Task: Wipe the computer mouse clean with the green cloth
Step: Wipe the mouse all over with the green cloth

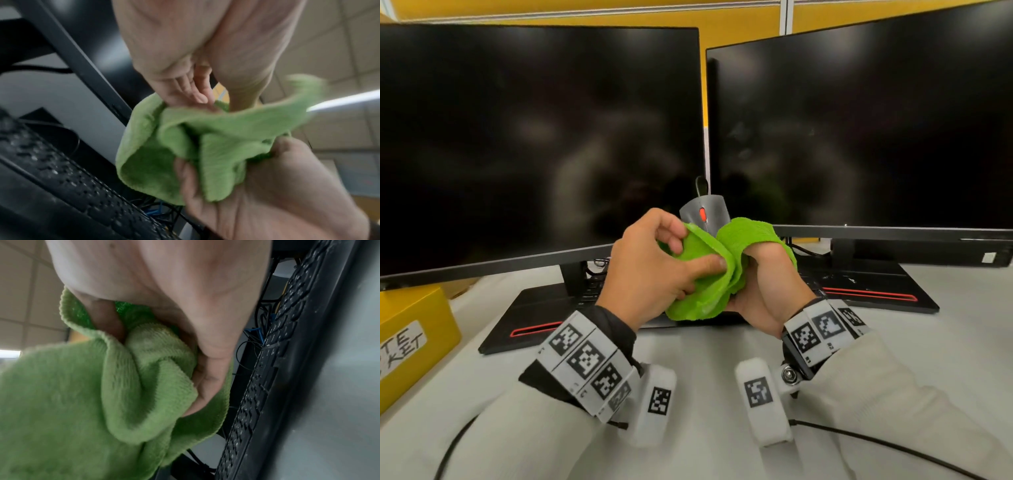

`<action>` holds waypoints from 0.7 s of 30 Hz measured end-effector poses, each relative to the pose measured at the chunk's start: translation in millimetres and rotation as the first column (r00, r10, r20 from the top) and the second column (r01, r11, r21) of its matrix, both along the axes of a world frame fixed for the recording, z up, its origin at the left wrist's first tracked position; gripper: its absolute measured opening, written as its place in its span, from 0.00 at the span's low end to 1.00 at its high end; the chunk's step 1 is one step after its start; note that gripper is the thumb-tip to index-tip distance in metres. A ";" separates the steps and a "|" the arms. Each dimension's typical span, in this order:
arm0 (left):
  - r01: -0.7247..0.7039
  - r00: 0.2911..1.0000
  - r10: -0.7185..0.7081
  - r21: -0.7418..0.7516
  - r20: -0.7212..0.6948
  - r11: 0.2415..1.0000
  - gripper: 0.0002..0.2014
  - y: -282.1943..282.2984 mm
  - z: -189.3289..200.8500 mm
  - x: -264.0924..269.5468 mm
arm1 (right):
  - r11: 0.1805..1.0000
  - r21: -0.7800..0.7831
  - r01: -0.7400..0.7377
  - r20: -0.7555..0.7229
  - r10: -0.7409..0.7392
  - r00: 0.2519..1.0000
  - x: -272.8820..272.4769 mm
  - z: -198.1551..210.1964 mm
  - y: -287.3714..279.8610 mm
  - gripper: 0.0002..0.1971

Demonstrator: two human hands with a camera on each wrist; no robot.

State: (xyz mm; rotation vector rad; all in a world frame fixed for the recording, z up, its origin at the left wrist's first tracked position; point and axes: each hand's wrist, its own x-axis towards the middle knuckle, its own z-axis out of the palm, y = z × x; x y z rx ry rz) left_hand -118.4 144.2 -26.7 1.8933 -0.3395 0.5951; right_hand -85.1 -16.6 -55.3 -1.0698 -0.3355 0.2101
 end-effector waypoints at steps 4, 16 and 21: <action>-0.033 0.999 0.033 -0.061 0.006 0.998 0.34 1.8 2.9 -2.0 | 0.998 0.030 -0.054 0.031 0.053 0.998 -4.2 4.0 3.3 0.12; 0.016 0.996 -0.026 0.118 0.085 0.993 0.21 32.3 4.6 14.4 | 0.991 0.081 0.109 0.189 -0.122 0.974 8.3 1.4 -17.0 0.07; -0.079 0.996 0.082 -0.141 0.017 0.987 0.27 19.5 10.2 11.4 | 0.991 -0.041 0.128 0.303 -0.110 0.947 1.8 7.8 -13.3 0.04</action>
